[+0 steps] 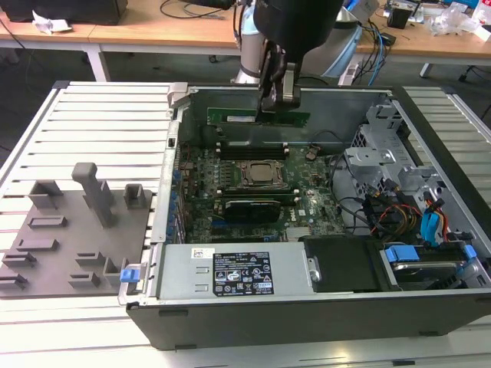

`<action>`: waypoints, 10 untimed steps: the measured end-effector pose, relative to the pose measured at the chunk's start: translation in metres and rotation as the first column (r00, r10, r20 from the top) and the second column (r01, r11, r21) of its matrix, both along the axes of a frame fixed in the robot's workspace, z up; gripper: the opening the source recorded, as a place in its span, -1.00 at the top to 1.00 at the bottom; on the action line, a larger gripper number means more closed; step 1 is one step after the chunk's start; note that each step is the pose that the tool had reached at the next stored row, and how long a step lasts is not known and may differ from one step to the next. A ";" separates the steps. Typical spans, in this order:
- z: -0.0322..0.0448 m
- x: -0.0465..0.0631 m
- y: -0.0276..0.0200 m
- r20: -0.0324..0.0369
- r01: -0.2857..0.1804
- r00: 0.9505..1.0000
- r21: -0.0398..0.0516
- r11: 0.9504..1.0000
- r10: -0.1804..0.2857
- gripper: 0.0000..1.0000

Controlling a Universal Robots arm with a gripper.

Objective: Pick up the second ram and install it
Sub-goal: 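Pick up the second ram and move it above second insertion slot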

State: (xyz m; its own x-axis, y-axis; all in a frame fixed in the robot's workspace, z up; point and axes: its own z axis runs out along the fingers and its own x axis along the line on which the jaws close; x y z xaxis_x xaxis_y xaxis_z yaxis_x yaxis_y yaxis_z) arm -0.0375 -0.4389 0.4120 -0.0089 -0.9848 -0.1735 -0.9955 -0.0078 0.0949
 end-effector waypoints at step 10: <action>-0.0116 0.028 0.0098 -0.003 0.000 1.000 0.001 1.000 0.000 0.73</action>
